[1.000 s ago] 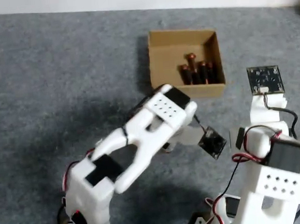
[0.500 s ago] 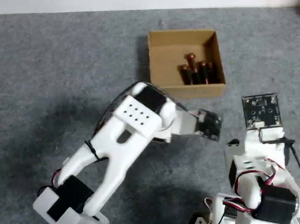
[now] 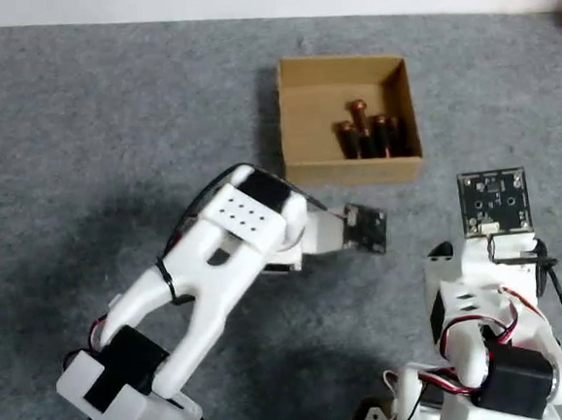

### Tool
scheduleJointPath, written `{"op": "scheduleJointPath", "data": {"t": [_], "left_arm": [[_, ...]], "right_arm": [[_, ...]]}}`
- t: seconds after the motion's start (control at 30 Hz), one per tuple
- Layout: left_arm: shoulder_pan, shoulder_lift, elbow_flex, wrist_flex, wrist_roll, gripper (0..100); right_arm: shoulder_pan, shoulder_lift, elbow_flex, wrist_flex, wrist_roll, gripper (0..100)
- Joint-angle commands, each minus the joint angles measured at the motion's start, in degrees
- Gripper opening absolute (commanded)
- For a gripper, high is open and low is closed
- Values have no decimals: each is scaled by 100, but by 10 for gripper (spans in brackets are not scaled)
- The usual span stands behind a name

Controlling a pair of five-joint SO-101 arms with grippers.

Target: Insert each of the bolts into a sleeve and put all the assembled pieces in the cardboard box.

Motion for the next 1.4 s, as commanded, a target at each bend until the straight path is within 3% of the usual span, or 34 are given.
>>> {"op": "scheduleJointPath", "data": {"t": [0.0,0.47,0.67,0.87,1.03,1.2,1.37], "left_arm": [[-356,-312,-198,-264,510,6],[-1446,-330,-1569,-396,4782,6],[-2316,-382,-1798,-404,6813,6],[-2484,-1851,-1024,-818,6180,5],[-2721,-3829,576,-1301,6084,5],[-3266,-5727,2580,-2084,6092,6],[-4215,-7582,3969,-2321,6426,6]], "right_arm": [[66,-13,13,-215,-62,346],[-119,-13,1200,-945,-62,346],[-462,-40,1499,-1200,-79,346],[-637,-48,1314,-1191,-422,346],[-725,-48,1235,-1200,-422,346],[-2158,-13,1385,-1349,-695,346],[-3890,4,1771,-2026,-695,346]]}}
